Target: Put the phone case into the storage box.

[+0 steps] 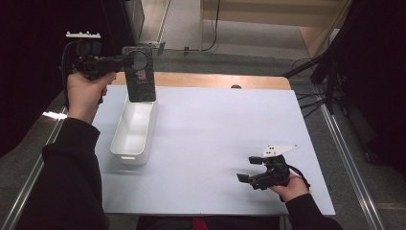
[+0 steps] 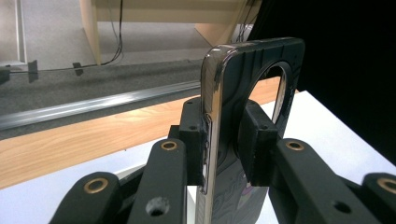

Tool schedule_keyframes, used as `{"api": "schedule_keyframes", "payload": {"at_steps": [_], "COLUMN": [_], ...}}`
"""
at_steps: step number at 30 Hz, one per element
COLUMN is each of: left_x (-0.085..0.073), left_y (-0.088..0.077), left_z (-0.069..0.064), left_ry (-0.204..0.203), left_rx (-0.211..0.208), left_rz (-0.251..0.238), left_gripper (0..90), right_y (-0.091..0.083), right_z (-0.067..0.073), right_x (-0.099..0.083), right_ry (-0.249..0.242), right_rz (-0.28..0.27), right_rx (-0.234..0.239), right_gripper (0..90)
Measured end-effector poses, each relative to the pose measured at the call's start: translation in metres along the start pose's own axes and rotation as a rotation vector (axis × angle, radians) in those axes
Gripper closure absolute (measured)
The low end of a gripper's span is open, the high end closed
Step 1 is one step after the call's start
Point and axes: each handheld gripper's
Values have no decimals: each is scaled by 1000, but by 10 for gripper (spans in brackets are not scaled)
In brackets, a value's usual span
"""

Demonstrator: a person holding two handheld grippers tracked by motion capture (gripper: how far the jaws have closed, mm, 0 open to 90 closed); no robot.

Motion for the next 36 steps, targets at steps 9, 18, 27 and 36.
{"api": "schedule_keyframes", "payload": {"at_steps": [9,18,27,36], "left_x": [1,3,3,1], "left_y": [0,3,15,29], "left_z": [10,18,24,29], "left_ry": [-21,-8,9,18], "left_rx": [38,76,93,87], "left_rz": [-7,3,31,24], "left_gripper": [730,731,731,731], "right_y": [-1,-2,-2,-2], "right_z": [-1,-1,-1,-1], "right_x": [0,-1,-1,-1], "right_ry": [0,3,-3,2], "right_rz": [-3,-9,-10,-13], "right_rx": [-6,-9,-7,-6], "right_gripper": [121,122,122,122]}}
Point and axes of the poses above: each handheld gripper's, and its own axes: y roughly forward along the jaws, x roughly out of its top, z roughly to its left, and after that the axes turned 1 degree about z, right-handed
